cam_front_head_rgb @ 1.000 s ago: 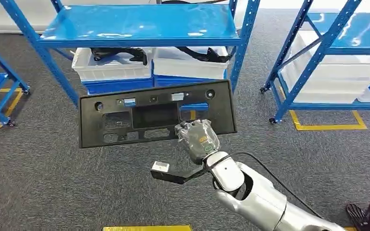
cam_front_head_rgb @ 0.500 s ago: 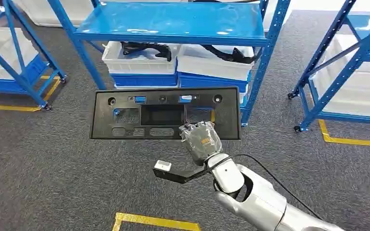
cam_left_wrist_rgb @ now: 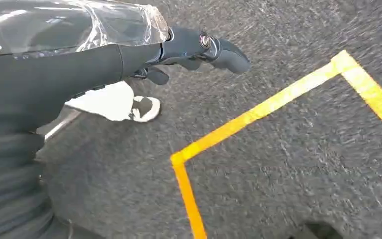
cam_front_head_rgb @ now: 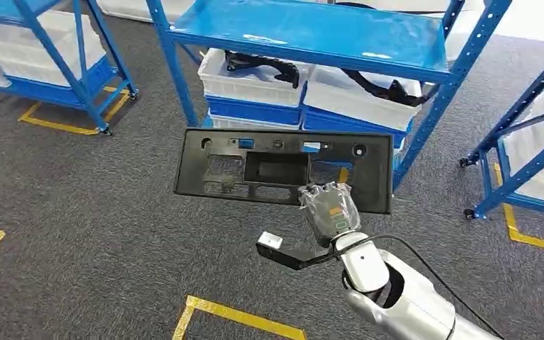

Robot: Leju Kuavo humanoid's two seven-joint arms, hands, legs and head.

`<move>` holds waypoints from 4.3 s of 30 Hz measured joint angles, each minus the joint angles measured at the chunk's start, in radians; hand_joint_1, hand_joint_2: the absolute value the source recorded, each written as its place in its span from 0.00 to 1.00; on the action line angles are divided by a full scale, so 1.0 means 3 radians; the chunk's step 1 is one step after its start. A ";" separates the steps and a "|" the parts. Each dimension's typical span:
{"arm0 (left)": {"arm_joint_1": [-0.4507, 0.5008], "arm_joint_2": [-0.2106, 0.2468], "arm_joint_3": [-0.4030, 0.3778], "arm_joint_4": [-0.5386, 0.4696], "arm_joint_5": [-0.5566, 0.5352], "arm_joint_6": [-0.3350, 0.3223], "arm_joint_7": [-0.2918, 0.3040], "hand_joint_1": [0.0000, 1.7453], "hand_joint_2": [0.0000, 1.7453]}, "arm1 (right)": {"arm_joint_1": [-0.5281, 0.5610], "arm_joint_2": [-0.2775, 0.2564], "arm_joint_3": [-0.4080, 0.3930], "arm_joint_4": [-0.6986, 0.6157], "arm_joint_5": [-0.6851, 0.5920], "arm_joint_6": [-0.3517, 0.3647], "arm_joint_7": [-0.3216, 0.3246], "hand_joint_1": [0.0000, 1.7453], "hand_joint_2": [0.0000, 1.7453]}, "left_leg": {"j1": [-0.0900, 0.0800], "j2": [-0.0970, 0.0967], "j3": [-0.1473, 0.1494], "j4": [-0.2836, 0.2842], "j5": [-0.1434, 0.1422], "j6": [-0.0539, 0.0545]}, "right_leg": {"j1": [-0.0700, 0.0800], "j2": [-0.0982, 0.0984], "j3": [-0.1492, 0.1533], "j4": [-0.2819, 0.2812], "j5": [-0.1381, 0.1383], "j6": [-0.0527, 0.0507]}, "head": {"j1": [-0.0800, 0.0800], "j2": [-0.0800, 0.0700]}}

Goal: Take the parts from the cabinet and place them on the table.

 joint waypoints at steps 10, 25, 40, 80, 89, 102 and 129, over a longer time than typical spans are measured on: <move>0.0013 -0.0016 0.0000 0.0000 -0.0024 0.0047 -0.0011 0.00 1.00 | 0.0063 -0.0079 -0.0062 -0.0134 0.0001 -0.0001 -0.0034 1.00 1.00 | 0.0045 -0.0268 -0.0147 0.0149 -0.0013 -0.0145 | -0.0064 0.0114 0.0428 -0.0985 0.0495 -0.0054 | -0.0004 0.0000; 0.0014 -0.0016 0.0010 0.0000 0.0061 0.0088 -0.0032 0.00 1.00 | 0.0041 -0.0034 -0.0088 -0.0198 -0.0013 -0.0014 -0.0238 1.00 1.00 | -0.0045 0.0150 -0.0049 0.0055 -0.0016 0.0004 | 0.0017 -0.0347 0.0441 -0.1001 0.0450 -0.0012 | -0.0022 0.0000; 0.0263 0.0046 0.0234 0.0000 0.0248 0.0095 -0.0161 0.00 1.00 | -0.0449 0.0509 0.0249 0.0472 -0.0219 -0.0201 -0.0518 1.00 1.00 | 0.0048 -0.0510 -0.0182 0.0150 -0.0001 -0.0119 | -0.0086 0.0194 0.0371 -0.0943 0.0478 -0.0044 | -0.0022 0.0000; 0.0225 0.0079 0.0231 -0.0003 0.0122 -0.0022 -0.0004 0.00 1.00 | -0.0575 0.0689 0.0395 0.0704 -0.0249 -0.0126 -0.0488 1.00 1.00 | 0.0041 0.0132 -0.0343 0.0390 0.0053 -0.0174 | -0.0033 -0.0211 0.0440 -0.0952 0.0441 -0.0090 | -0.0080 0.0000; 0.0259 0.0089 0.0233 -0.0003 0.0149 -0.0017 -0.0004 0.00 1.00 | -0.0581 0.0692 0.0427 0.0703 -0.0250 -0.0116 -0.0460 1.00 1.00 | -0.0006 0.0038 -0.0154 0.0072 0.0084 0.0028 | -0.0020 -0.0035 0.0252 -0.0451 0.0105 -0.0002 | -0.0064 -0.0001; 0.0343 0.0076 0.0233 -0.0003 0.0149 -0.0028 0.0004 0.00 1.00 | -0.0572 0.0689 0.0459 0.0702 -0.0245 -0.0058 -0.0458 1.00 1.00 | 0.0012 -0.0260 -0.0219 0.0194 -0.0002 -0.0112 | -0.0053 0.0106 0.0351 -0.1001 0.0570 -0.0079 | -0.0062 0.0000; 0.0254 0.0056 0.0223 -0.0003 -0.0023 -0.0150 0.0111 0.00 1.00 | -0.0576 0.0664 0.0530 0.0659 -0.0179 0.0074 -0.0346 1.00 1.00 | 0.0025 -0.0397 -0.0148 0.0185 -0.0037 -0.0044 | -0.0051 0.0256 0.0281 -0.0942 0.0575 0.0001 | -0.0057 0.0000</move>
